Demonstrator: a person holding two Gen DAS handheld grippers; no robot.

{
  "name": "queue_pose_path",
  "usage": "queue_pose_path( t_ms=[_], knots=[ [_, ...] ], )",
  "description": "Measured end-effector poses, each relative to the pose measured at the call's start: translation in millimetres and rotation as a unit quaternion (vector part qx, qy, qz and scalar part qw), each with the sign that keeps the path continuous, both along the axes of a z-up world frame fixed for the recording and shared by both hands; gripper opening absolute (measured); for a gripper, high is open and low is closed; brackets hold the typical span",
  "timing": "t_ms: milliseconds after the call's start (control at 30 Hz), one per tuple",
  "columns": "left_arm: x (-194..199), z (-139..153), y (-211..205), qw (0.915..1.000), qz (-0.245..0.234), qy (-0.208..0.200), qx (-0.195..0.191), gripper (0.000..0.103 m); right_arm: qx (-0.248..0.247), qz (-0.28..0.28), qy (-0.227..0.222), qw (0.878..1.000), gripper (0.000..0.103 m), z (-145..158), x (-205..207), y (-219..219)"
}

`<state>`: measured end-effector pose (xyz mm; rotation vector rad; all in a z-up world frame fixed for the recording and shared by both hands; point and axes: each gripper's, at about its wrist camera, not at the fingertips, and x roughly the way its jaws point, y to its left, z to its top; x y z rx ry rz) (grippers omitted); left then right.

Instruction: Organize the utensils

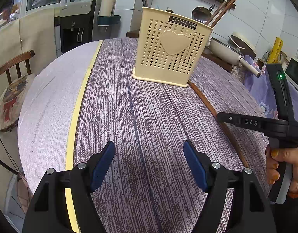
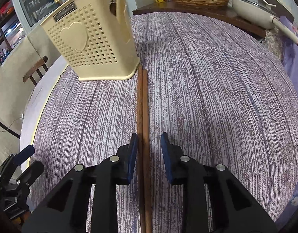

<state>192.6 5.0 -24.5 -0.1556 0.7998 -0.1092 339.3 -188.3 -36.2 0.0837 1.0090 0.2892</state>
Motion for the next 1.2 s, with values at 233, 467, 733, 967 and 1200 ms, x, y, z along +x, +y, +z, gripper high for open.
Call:
queue_pose_path(
  t_ms=[233, 467, 733, 967, 1200],
  knots=[
    [1.5, -1.3, 1.2, 1.0000, 0.001, 0.002, -0.004, 0.072, 0.017, -0.014, 0.002, 1.000, 0.024, -1.0, -1.7, -16.1],
    [-0.2, -1.3, -5.8, 1.0000, -0.006, 0.002, 0.000, 0.072, -0.022, -0.005, -0.011, 1.000, 0.024, 0.6, -0.4, -2.3],
    [0.4, -2.7, -4.5, 1.0000, -0.004, 0.006, -0.002, 0.072, -0.063, 0.003, -0.021, 0.998, 0.007, -0.8, 10.4, -1.0],
    [11.2, 0.9, -21.4, 0.9995, -0.028, 0.014, -0.001, 0.071, -0.037, -0.047, -0.024, 0.998, 0.007, -2.6, -1.9, -50.3],
    [47.3, 12.1, -83.0, 0.9942, -0.102, 0.035, 0.004, 0.055, -0.001, -0.074, -0.024, 0.997, 0.007, -3.9, -11.1, -78.7]
  ],
)
